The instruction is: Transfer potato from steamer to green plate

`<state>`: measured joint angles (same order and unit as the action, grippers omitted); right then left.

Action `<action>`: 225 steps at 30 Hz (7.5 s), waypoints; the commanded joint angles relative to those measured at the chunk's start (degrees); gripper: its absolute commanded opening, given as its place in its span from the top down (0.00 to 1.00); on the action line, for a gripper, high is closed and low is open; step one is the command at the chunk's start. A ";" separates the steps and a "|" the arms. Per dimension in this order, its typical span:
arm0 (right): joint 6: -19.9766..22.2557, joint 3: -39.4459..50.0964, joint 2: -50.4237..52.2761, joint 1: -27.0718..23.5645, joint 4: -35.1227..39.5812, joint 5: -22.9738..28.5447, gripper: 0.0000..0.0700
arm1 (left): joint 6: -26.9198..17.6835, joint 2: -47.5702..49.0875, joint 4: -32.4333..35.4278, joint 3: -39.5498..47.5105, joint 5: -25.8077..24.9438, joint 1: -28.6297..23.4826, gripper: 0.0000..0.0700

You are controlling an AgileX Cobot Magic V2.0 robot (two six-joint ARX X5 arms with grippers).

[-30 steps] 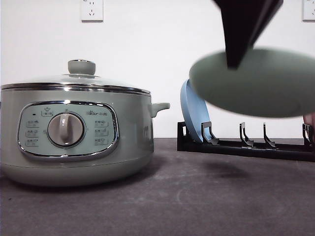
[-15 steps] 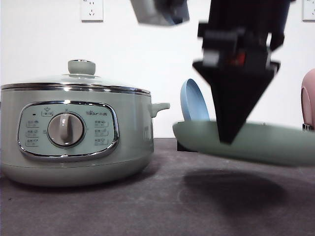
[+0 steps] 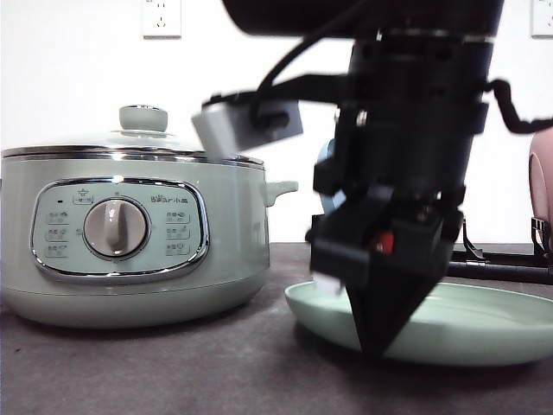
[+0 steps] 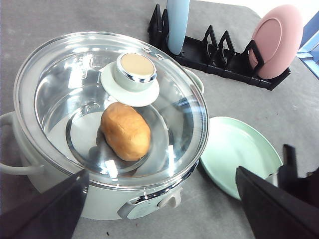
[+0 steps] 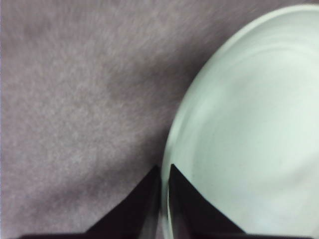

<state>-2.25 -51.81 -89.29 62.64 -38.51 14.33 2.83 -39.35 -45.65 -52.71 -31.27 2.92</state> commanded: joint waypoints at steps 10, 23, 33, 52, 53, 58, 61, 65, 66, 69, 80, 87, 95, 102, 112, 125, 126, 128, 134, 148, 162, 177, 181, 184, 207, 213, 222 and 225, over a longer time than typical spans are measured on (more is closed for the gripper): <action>-1.72 -0.48 -2.10 1.49 1.24 -2.76 0.71 | -0.68 -0.28 0.58 -1.16 -0.20 0.15 0.15; -2.24 -2.26 3.27 1.65 0.66 -2.30 0.51 | -0.68 -0.28 0.59 -1.16 -0.20 0.15 0.15; -1.27 -11.47 16.48 -2.50 -2.63 -3.83 0.52 | -0.66 -0.28 0.55 -1.16 -0.20 0.15 0.15; -1.48 -17.31 23.95 -26.28 -1.38 -43.42 0.52 | -0.44 -0.30 0.55 -1.16 -0.20 0.15 0.15; -1.45 -17.31 23.95 -26.44 -1.39 -43.43 0.52 | -0.44 -0.33 0.55 -1.16 -0.20 0.15 0.15; -1.13 -17.31 23.95 -26.57 -1.42 -43.41 0.52 | -0.43 -0.33 0.55 -1.16 -0.19 0.15 0.15; -1.13 -17.31 23.95 -26.55 -1.42 -43.42 0.52 | -0.32 -0.33 0.57 -1.16 -0.17 0.15 0.15; -1.13 -17.31 23.95 -26.57 -1.44 -43.39 0.52 | 0.85 -0.90 0.68 -1.56 0.24 0.15 0.15; -1.07 -17.31 23.95 -26.57 -1.44 -43.39 0.52 | 1.33 -1.57 0.44 -2.19 0.54 0.15 0.15; -0.56 -17.31 23.95 -26.57 -1.62 -43.36 0.52 | 1.76 -4.62 -1.11 -5.70 1.67 0.22 0.15; 0.66 -17.31 23.95 -26.57 -2.96 -43.21 0.52 | 0.37 -27.10 -13.67 -32.51 11.02 7.22 0.16; 1.49 -17.31 23.95 -26.65 -4.18 -42.78 0.52 | -1.23 -40.77 -19.28 -44.77 17.88 13.11 0.16; 1.49 -17.31 23.95 -26.68 -4.42 -42.78 0.52 | -2.47 -52.06 -21.89 -50.91 24.15 17.95 0.16; 1.49 -17.31 23.95 -26.68 -4.82 -42.78 0.52 | -3.32 -58.32 -22.34 -52.04 26.86 19.86 0.17; 1.52 -17.31 23.95 -26.68 -5.07 -42.78 0.52 | -3.30 -62.07 -22.66 -52.04 28.49 20.82 0.17; 1.65 -17.31 23.95 -26.68 -5.04 -42.75 0.52 | -3.30 -63.43 -24.04 -52.02 29.00 20.85 0.28; 1.65 -17.31 23.95 -26.68 -5.04 -42.75 0.52 | -3.30 -63.43 -23.89 -52.02 29.00 20.85 0.28; 1.65 -17.31 23.93 -26.68 -5.06 -42.75 0.52 | -3.28 -63.43 -23.78 -52.04 29.00 20.85 0.33; 1.77 -17.31 23.93 -26.68 -5.06 -41.76 0.52 | -3.28 -63.39 -24.43 -52.04 29.00 20.83 0.39; 2.01 -17.31 23.84 -26.68 -5.07 -40.58 0.52 | -3.28 -63.32 -24.94 -52.16 30.27 20.85 0.57; 2.27 -17.31 23.84 -26.68 -5.02 -39.80 0.52 | -3.28 -63.32 -26.28 -52.24 30.25 20.84 1.00; 0.93 -17.31 23.84 -26.68 -4.82 -39.80 0.51 | -3.27 -58.82 -26.97 -59.24 30.27 19.79 1.00; 0.90 -17.31 23.84 -26.68 -4.80 -39.78 0.51 | -3.23 -56.93 -27.94 -62.44 30.28 18.58 1.00; 0.84 -17.31 23.84 -26.68 -4.77 -39.80 0.51 | -3.23 -55.27 -28.28 -63.46 30.46 17.20 1.00; -4.08 -17.47 22.51 -26.55 -2.39 -39.78 0.41 | -3.69 -50.34 -32.86 -63.49 35.21 -0.85 1.00; -5.06 -24.53 14.85 -25.17 -2.66 -39.78 0.37 | -3.89 -50.34 -32.79 -63.49 35.21 -1.89 1.00; -4.39 -46.95 -5.09 -21.78 -8.93 -38.01 0.26 | -3.89 -50.34 -32.73 -63.49 35.21 -2.93 1.00; -4.40 -53.47 -11.49 -20.88 -10.33 -37.29 0.22 | -3.89 -50.34 -32.74 -63.49 35.21 -3.29 1.00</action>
<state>-6.46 -102.53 -98.21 40.91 -48.70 -23.29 -0.75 -89.73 -80.34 -114.26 3.93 -0.15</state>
